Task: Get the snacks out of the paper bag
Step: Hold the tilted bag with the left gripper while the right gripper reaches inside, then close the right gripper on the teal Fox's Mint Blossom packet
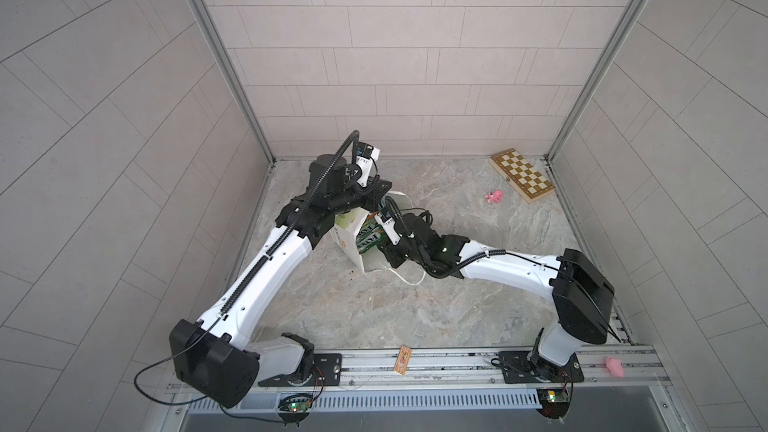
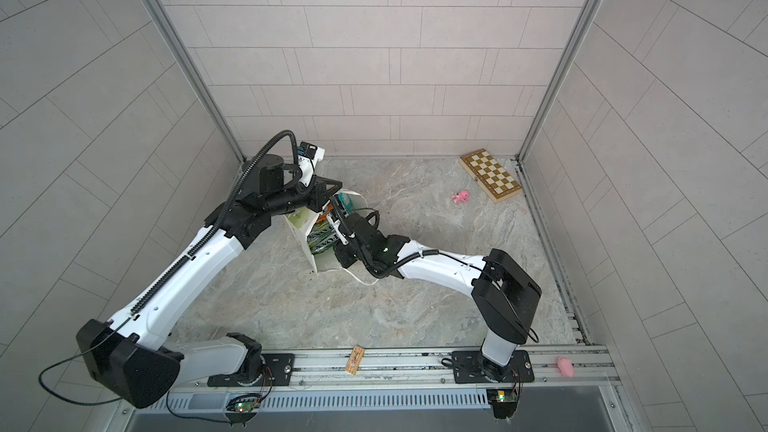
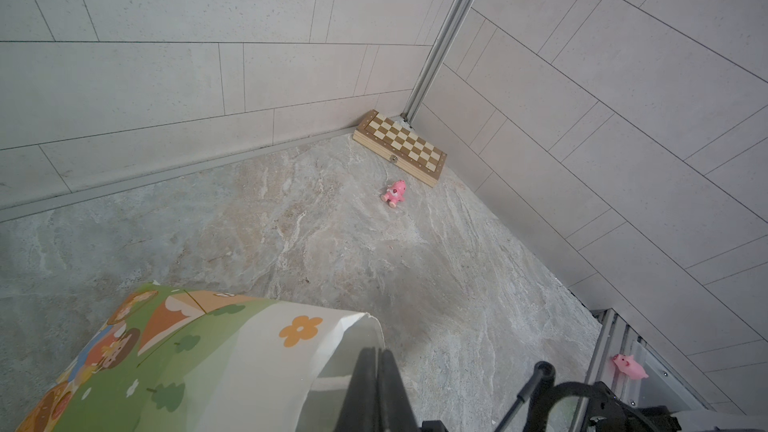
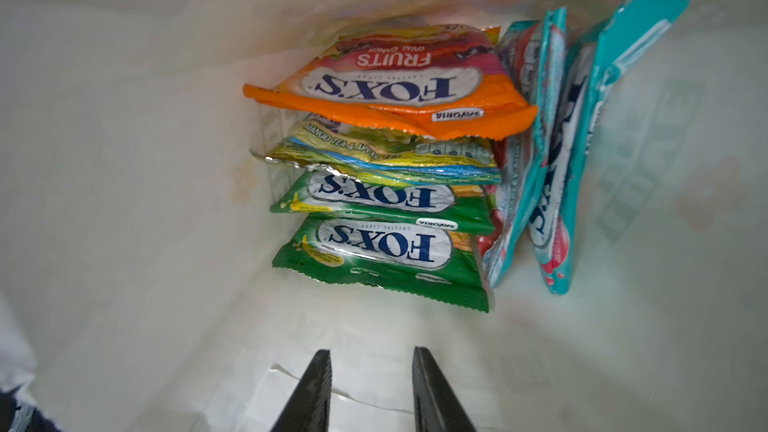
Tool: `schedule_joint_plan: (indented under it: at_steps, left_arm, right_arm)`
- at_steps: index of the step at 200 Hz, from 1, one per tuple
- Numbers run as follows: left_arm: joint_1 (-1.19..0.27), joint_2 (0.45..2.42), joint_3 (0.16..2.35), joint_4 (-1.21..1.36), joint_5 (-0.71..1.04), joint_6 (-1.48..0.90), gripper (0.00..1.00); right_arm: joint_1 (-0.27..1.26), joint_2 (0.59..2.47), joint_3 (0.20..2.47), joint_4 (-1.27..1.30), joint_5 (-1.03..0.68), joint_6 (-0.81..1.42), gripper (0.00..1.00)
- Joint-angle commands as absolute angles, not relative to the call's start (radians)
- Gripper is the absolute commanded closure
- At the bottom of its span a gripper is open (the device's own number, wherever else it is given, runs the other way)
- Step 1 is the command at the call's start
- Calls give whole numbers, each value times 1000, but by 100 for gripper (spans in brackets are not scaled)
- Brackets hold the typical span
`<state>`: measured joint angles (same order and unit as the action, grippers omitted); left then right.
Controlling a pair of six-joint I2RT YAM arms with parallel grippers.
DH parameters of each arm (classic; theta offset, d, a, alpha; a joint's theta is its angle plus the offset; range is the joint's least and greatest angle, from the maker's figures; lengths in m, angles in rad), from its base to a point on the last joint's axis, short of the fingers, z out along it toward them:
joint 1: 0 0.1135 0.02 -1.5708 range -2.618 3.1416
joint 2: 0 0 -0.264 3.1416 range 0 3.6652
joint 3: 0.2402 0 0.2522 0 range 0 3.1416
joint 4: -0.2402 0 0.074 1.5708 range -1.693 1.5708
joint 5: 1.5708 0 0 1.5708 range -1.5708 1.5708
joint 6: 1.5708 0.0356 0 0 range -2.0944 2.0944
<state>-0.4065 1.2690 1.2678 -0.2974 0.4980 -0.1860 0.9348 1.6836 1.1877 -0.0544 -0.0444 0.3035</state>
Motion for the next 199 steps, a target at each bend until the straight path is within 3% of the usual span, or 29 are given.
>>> schedule_joint_plan:
  at_steps: [1,119,199]
  left_arm:
    - [-413,1239,1262,-258,503,-193,100]
    - [-414,1240,1259,-254,515,-199,100]
    - [-414,1241,1260,-253,525,-199,100]
  right_arm:
    - [934,1703,1213,-35,-92,303,65]
    - [895,1847,1280,98,-130,345,70]
    - [893,1901,1352,-15,201,321,72]
